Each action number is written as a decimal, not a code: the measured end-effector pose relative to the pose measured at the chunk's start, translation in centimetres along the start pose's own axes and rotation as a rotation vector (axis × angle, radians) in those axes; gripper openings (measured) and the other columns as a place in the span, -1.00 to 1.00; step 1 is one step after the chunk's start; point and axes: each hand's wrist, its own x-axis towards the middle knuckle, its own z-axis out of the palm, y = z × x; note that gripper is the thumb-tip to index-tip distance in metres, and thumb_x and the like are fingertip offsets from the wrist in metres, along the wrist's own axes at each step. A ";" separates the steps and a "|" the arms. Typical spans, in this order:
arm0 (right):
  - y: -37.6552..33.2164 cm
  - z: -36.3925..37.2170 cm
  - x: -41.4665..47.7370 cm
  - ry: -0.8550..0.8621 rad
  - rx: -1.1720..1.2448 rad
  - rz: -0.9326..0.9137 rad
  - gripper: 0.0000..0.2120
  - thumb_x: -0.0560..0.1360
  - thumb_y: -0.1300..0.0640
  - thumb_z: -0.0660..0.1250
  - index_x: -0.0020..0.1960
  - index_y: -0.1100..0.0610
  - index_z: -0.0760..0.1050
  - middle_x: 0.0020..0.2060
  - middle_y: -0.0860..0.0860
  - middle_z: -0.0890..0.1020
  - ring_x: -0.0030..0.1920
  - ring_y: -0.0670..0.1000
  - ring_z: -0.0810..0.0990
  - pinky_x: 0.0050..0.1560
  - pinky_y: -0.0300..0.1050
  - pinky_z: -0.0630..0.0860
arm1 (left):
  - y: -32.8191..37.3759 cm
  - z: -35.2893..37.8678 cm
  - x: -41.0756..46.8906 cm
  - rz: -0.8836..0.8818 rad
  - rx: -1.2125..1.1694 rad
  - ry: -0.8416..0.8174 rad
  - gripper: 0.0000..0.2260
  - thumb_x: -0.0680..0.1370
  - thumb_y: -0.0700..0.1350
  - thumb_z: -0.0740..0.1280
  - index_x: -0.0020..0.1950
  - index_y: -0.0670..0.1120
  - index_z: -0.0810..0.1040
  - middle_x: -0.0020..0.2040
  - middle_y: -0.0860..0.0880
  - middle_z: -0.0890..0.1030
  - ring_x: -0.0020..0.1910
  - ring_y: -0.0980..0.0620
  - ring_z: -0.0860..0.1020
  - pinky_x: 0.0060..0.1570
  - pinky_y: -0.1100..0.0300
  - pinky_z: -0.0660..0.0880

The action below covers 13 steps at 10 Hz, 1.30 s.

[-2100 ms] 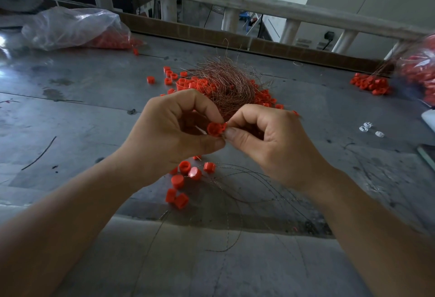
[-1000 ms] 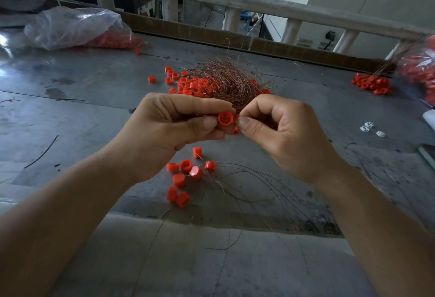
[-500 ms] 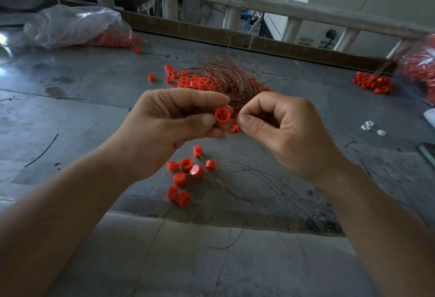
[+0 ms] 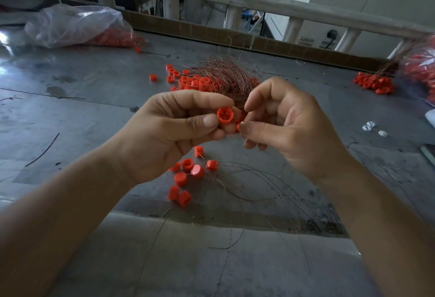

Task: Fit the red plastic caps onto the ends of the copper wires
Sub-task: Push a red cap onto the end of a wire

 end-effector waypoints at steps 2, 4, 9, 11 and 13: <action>0.5 0.5 0.0 -0.027 0.001 0.062 -0.68 0.36 0.49 0.33 -0.23 0.08 0.39 -0.44 -0.03 0.55 -0.46 -0.09 0.55 -0.45 -0.33 0.42 | -0.2 0.3 0.0 -0.041 -0.010 -0.047 -0.82 0.26 -0.24 0.36 -0.18 -0.12 0.69 -0.21 -0.10 0.68 -0.24 0.06 0.66 -0.27 0.35 0.55; 1.5 -2.1 0.7 0.280 -0.198 0.070 -0.85 0.42 0.19 0.39 -0.25 0.02 0.46 -0.31 0.09 0.62 -0.25 0.15 0.61 -0.13 0.10 0.55 | -0.3 0.2 0.1 -0.025 -0.015 0.043 -0.81 0.22 -0.24 0.38 -0.21 -0.13 0.68 -0.23 -0.10 0.68 -0.24 0.04 0.66 -0.28 0.34 0.56; 6.6 -3.7 1.5 0.185 -0.761 0.269 -0.92 0.38 0.19 0.42 -0.14 0.05 0.60 -0.35 -0.20 0.49 -0.33 -0.23 0.43 -0.23 -0.29 0.33 | -0.3 0.0 0.1 -0.040 -0.006 0.086 -0.80 0.21 -0.23 0.39 -0.19 -0.16 0.68 -0.21 -0.12 0.68 -0.22 0.02 0.67 -0.27 0.33 0.56; 6.4 -3.6 1.7 0.229 -0.673 0.248 -0.90 0.42 0.23 0.38 -0.23 0.08 0.54 -0.36 -0.15 0.53 -0.33 -0.19 0.47 -0.26 -0.32 0.41 | -0.3 0.0 0.1 -0.044 0.010 0.084 -0.80 0.22 -0.22 0.39 -0.19 -0.15 0.68 -0.21 -0.12 0.68 -0.21 0.02 0.67 -0.27 0.33 0.56; 3.5 -3.1 1.5 0.230 0.213 0.313 -0.87 0.52 0.29 0.21 -0.18 0.18 0.47 -0.43 0.00 0.63 -0.42 -0.09 0.60 -0.40 -0.26 0.55 | -0.3 0.0 0.2 -0.056 0.035 0.094 -0.81 0.23 -0.23 0.38 -0.19 -0.14 0.68 -0.22 -0.11 0.68 -0.22 0.02 0.67 -0.27 0.33 0.56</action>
